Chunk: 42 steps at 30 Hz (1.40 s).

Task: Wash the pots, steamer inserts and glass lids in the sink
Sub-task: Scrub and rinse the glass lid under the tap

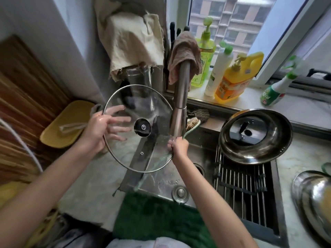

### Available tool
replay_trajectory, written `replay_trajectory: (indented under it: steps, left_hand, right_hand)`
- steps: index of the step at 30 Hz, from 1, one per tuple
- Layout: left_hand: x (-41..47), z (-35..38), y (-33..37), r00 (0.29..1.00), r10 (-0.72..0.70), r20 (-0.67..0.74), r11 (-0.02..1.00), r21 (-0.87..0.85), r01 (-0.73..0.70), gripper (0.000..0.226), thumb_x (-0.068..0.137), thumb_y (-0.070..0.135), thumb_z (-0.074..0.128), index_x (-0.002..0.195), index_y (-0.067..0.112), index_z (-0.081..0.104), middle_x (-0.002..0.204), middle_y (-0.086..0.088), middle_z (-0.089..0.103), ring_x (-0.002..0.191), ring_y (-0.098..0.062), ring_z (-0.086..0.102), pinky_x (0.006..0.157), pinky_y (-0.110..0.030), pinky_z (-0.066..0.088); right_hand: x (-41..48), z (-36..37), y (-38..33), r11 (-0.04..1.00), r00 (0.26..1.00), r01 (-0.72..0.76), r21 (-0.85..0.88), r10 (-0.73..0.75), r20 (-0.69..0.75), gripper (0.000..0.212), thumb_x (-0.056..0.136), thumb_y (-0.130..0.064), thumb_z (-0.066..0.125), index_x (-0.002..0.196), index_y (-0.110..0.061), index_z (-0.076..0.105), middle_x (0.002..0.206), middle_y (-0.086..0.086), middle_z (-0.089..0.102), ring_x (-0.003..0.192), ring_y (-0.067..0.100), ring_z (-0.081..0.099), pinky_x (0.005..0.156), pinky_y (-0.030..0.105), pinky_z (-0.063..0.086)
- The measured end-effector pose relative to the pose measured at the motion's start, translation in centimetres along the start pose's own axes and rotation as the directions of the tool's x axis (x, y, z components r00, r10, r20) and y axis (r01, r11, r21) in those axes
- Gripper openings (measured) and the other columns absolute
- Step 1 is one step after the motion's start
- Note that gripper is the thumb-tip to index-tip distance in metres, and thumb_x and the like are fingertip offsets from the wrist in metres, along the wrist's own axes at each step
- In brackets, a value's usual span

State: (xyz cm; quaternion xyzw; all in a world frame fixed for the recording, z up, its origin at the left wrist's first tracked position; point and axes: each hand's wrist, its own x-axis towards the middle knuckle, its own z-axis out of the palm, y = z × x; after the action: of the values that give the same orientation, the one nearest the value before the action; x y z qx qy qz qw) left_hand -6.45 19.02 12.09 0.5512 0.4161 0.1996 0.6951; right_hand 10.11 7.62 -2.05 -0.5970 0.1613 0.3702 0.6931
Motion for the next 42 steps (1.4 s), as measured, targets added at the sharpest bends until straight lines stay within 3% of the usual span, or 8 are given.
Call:
replay_trajectory:
  steps: [4, 10, 12, 18, 25, 29, 35, 42]
  left_hand:
    - [0.2, -1.2, -1.4, 0.996, -0.069, -0.048, 0.997, -0.04, 0.067, 0.054, 0.085, -0.004, 0.023, 0.132, 0.007, 0.048, 0.102, -0.018, 0.067, 0.068, -0.029, 0.072, 0.044, -0.031, 0.056]
    - [0.2, -1.7, -2.4, 0.986, -0.148, -0.077, 0.977, -0.166, 0.134, 0.058, 0.086, -0.006, 0.019, 0.14, 0.001, 0.039, 0.098, -0.027, 0.066, 0.05, -0.024, 0.067, 0.036, -0.024, 0.05]
    - [-0.2, -1.0, -2.2, 0.985, -0.145, -0.089, 0.973, -0.191, 0.126, 0.056, 0.087, -0.007, 0.015, 0.14, -0.008, 0.033, 0.122, -0.046, 0.041, 0.033, -0.014, 0.055, 0.029, -0.017, 0.04]
    - [0.9, -0.1, -4.4, 0.954, -0.295, 0.045, 0.926, -0.234, 0.297, 0.049, 0.085, -0.007, 0.018, 0.125, 0.002, 0.046, 0.073, -0.013, 0.073, 0.059, -0.027, 0.07, 0.049, -0.038, 0.057]
    - [0.6, 2.9, -4.9, 0.874, -0.407, 0.267, 0.882, -0.135, 0.452, 0.028, 0.088, -0.007, 0.027, 0.101, -0.002, 0.05, 0.091, -0.024, 0.07, 0.067, -0.034, 0.071, 0.053, -0.037, 0.059]
    - [1.7, 4.6, -7.4, 0.859, -0.441, 0.262, 0.861, -0.146, 0.487, 0.034, 0.085, -0.012, 0.035, 0.102, 0.002, 0.061, 0.099, -0.018, 0.067, 0.075, -0.027, 0.067, 0.076, -0.043, 0.054]
    - [2.2, 8.8, -9.3, 0.835, -0.46, 0.301, 0.804, -0.257, 0.536, 0.048, 0.084, -0.018, 0.027, 0.104, 0.012, 0.059, 0.083, -0.008, 0.074, 0.068, -0.026, 0.072, 0.053, -0.04, 0.059]
    - [2.6, 9.1, -7.6, 0.886, -0.309, 0.346, 0.844, -0.331, 0.423, 0.043, 0.083, -0.02, 0.027, 0.096, 0.01, 0.054, 0.071, -0.01, 0.072, 0.062, -0.027, 0.071, 0.06, -0.042, 0.057]
  right_hand:
    - [-1.6, -0.9, 0.1, 0.968, 0.987, 0.135, -0.213, -0.111, 0.119, 0.023, 0.096, -0.005, 0.034, 0.081, -0.017, 0.047, 0.061, 0.001, 0.044, 0.041, 0.008, 0.041, 0.038, 0.019, 0.032]
    - [-4.1, -2.6, 0.0, 0.998, 0.861, -0.047, 0.035, 0.023, 0.509, 0.033, 0.099, -0.016, 0.047, 0.127, 0.001, 0.048, 0.101, 0.013, 0.068, 0.073, 0.02, 0.071, 0.066, 0.029, 0.059]
    - [-4.4, -3.3, -0.1, 0.995, 0.832, -0.093, 0.042, 0.055, 0.552, 0.037, 0.099, -0.02, 0.045, 0.132, -0.003, 0.047, 0.107, 0.015, 0.068, 0.08, 0.026, 0.071, 0.073, 0.036, 0.059]
    - [-5.2, -6.3, -1.5, 0.998, 0.921, -0.017, 0.058, -0.007, 0.389, 0.036, 0.099, -0.013, 0.045, 0.124, 0.013, 0.044, 0.089, 0.022, 0.068, 0.057, 0.023, 0.069, 0.049, 0.028, 0.055]
    - [-5.3, -12.0, -4.8, 0.985, 0.945, -0.098, -0.139, 0.136, 0.296, 0.026, 0.102, -0.01, 0.035, 0.105, 0.009, 0.053, 0.078, 0.017, 0.072, 0.059, 0.019, 0.07, 0.042, 0.018, 0.05]
    - [-6.4, -14.4, -6.2, 0.979, 0.966, 0.123, -0.165, -0.08, 0.247, 0.02, 0.099, -0.009, 0.042, 0.103, 0.004, 0.057, 0.073, 0.014, 0.072, 0.059, 0.021, 0.07, 0.048, 0.025, 0.054]
    - [-7.1, -16.0, -8.1, 0.892, 0.905, 0.403, -0.206, -0.354, 0.236, 0.019, 0.101, -0.016, 0.041, 0.111, -0.007, 0.055, 0.09, 0.018, 0.073, 0.072, 0.025, 0.071, 0.065, 0.029, 0.06]
    - [-6.1, -16.1, -7.4, 0.943, 0.931, 0.315, -0.102, -0.287, 0.224, 0.015, 0.099, -0.007, 0.044, 0.11, -0.007, 0.053, 0.086, 0.017, 0.073, 0.069, 0.023, 0.071, 0.063, 0.028, 0.06]
